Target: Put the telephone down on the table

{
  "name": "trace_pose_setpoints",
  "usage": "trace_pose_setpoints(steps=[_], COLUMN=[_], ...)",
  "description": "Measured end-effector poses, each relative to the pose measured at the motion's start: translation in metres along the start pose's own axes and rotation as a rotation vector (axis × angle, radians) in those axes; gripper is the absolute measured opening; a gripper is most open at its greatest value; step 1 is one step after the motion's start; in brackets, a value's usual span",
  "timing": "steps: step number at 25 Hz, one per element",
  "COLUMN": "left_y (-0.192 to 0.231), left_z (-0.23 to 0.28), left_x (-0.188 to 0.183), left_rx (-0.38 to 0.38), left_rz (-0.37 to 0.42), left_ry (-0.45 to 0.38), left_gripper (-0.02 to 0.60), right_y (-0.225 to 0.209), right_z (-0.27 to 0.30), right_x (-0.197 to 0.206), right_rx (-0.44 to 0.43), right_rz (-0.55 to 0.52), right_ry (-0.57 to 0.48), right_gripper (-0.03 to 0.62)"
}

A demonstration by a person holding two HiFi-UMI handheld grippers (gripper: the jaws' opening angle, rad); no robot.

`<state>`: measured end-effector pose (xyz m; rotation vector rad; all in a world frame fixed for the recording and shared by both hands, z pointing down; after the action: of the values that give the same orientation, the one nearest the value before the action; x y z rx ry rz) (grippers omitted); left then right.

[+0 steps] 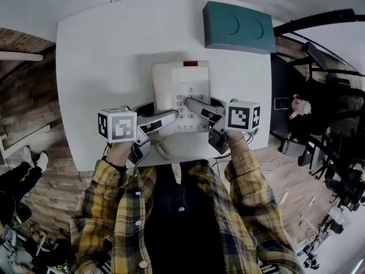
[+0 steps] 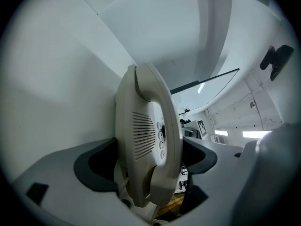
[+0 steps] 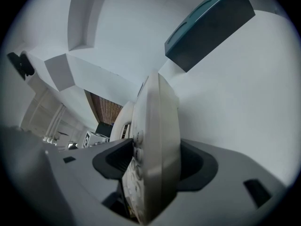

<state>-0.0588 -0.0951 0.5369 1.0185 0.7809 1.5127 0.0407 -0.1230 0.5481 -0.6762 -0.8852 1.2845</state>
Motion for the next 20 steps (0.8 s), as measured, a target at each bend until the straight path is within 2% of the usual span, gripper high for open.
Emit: trace_pose_setpoints(steps=[3,20], left_y=[0.0024,0.0038], left_z=[0.0017,0.0014], left_x=[0.0026,0.0029], left_rx=[-0.011,-0.014], left_rz=[0.023,0.029], left_ry=[0.013,-0.003], left_gripper=[0.390,0.389], right_y=[-0.0019,-0.0049], right_z=[0.0016,0.0017], right_x=[0.0018,0.0027], right_rx=[0.010,0.029], right_rz=[-0.001,0.008], right_ry=[0.009,0.010], right_gripper=[0.270,0.279])
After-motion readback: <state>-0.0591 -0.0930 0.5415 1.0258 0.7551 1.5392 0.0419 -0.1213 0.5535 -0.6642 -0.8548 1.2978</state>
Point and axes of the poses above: the fingertips, and each gripper's own axes: z forward along the fingers, y to its left, x out of its underside, the point moved 2 cm from there along -z, backward along the fingers, and after that the axes turned 13 degrees about y, right-handed, at the moved point
